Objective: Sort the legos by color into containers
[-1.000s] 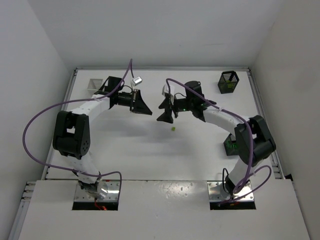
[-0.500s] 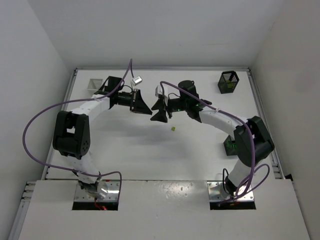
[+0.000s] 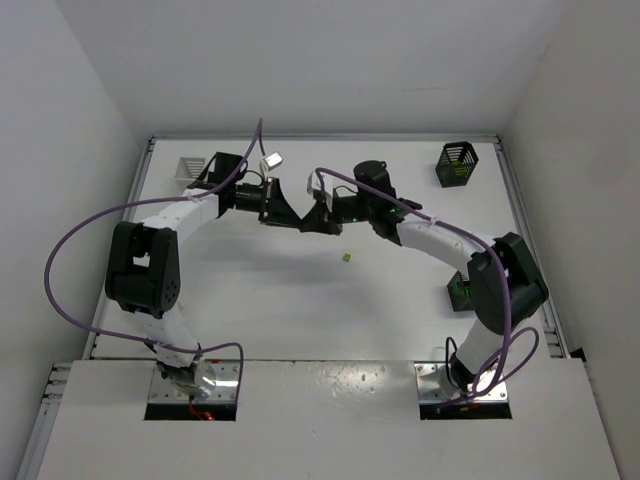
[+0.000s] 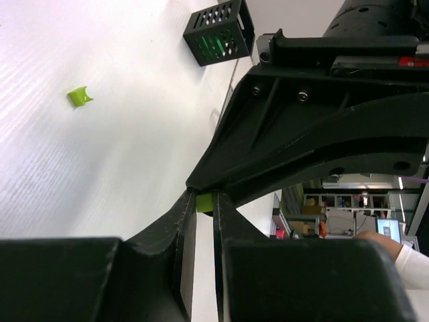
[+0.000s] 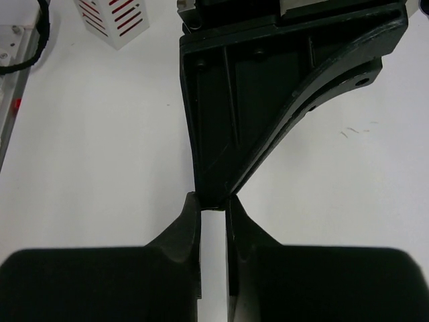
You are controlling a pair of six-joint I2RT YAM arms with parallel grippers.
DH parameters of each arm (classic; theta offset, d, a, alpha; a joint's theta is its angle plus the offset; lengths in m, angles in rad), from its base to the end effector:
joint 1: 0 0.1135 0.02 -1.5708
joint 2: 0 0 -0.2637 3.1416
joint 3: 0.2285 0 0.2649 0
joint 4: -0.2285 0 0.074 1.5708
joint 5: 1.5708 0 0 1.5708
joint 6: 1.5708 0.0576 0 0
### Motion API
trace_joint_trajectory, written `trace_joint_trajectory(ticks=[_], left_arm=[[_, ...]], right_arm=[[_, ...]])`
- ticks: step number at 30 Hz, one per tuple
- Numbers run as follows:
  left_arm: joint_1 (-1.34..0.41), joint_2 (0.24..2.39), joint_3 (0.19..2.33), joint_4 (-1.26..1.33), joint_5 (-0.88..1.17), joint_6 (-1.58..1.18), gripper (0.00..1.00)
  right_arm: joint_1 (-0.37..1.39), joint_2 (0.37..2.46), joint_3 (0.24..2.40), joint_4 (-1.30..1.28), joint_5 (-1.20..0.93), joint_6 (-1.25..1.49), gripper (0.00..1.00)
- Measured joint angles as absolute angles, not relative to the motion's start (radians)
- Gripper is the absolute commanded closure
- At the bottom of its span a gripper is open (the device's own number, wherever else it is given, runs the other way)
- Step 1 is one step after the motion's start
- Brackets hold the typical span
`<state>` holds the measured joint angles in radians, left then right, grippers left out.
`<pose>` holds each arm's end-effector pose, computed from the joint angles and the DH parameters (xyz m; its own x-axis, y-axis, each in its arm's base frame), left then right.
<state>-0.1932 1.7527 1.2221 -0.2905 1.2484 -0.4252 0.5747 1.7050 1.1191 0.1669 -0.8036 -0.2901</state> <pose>0.3658 -0.1272 0.2265 -0.9411 0.0509 -0.3344 0.3369 0.2282 -0.9135 0.3196 0.2563 0.2358 -0.0614 -0.2763 -0.9591 -0.9881 0.1525 0.0193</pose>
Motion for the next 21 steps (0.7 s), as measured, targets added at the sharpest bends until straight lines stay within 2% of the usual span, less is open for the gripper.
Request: trace_joint_trajectory(ticks=[1,3,4,6,7,12,13,14,15,21], left_arm=[[-0.193,1.753,1.222,-0.29,1.245,-0.427,0.78],[-0.193,1.753,1.222,-0.29,1.242,-0.423,0.7],[-0.193,1.753,1.222,-0.29,1.24,-0.419,0.6],[-0.19,1.753,1.222,-0.286,1.227,-0.397,0.5],[-0.187,1.753,1.221,-0.286,1.226,-0.395,0.41],[-0.149,1.752,1.234,-0.284,1.234,-0.393,0.24],[-0.136,1.752,1.24,-0.283,1.233,-0.393,0.17],[-0.118,1.75,1.247,-0.282,1.229,-0.397,0.05],[-0.1,1.746,1.251,-0.28,1.217,-0.398,0.0],[-0.011,1.7,1.284,-0.315,1.036,-0.394,0.0]], right_arm=[[0.576,1.705,1.119,0.164,-0.799,-0.295,0.99],[0.579,1.705,1.121,0.156,-0.791,-0.308,0.99],[0.579,1.704,1.122,0.153,-0.789,-0.315,1.0],[0.577,1.697,1.122,0.143,-0.792,-0.323,1.0],[0.574,1.691,1.122,0.138,-0.79,-0.33,1.0],[0.566,1.645,1.12,0.067,-0.731,-0.384,1.0],[0.558,1.642,1.12,0.049,-0.71,-0.389,1.0],[0.548,1.64,1.12,0.031,-0.687,-0.39,1.0],[0.533,1.64,1.12,0.009,-0.663,-0.39,1.0],[0.385,1.639,1.121,-0.094,-0.512,-0.338,1.0]])
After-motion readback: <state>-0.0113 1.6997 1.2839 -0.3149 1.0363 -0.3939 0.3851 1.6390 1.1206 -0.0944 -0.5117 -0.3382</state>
